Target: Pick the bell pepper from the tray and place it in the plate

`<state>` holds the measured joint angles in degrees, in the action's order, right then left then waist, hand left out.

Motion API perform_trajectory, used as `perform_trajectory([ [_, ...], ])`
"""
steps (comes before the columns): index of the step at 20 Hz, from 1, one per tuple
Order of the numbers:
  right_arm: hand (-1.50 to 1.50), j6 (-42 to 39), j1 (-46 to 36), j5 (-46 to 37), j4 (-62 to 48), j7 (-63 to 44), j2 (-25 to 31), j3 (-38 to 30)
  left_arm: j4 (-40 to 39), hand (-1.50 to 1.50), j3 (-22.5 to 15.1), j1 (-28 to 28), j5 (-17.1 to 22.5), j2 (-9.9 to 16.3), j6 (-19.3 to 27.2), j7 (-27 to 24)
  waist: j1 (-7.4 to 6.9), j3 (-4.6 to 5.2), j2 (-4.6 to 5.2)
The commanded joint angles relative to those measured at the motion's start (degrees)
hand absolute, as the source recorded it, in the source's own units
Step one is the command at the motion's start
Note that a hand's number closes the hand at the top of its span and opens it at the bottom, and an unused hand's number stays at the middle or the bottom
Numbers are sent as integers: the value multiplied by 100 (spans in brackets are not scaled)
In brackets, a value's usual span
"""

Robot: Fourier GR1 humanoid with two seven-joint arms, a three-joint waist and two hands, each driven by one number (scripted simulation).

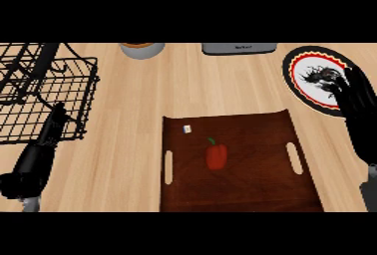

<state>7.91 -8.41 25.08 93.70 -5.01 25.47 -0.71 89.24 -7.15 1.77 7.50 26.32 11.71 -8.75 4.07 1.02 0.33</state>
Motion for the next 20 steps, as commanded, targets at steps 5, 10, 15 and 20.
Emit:
perform_trajectory([
  [5,150,-1409,-843,-118,-395,377,-285,1200,-222,0,-40,-567,366,-192,-190,927,-602,-116,91],
  [10,-150,-143,-487,-1644,-1002,1894,-518,956,-414,0,-90,-626,503,-446,-44,1354,-435,-128,80],
  [15,-150,-1272,-183,-2218,-2388,3707,-353,1542,-366,0,-87,-1067,496,-458,-10,1889,-471,-119,24],
  [20,-150,-1110,-403,-3112,-2698,3782,-72,1845,-690,0,67,-915,543,-466,-257,1631,-433,-104,-14],
])
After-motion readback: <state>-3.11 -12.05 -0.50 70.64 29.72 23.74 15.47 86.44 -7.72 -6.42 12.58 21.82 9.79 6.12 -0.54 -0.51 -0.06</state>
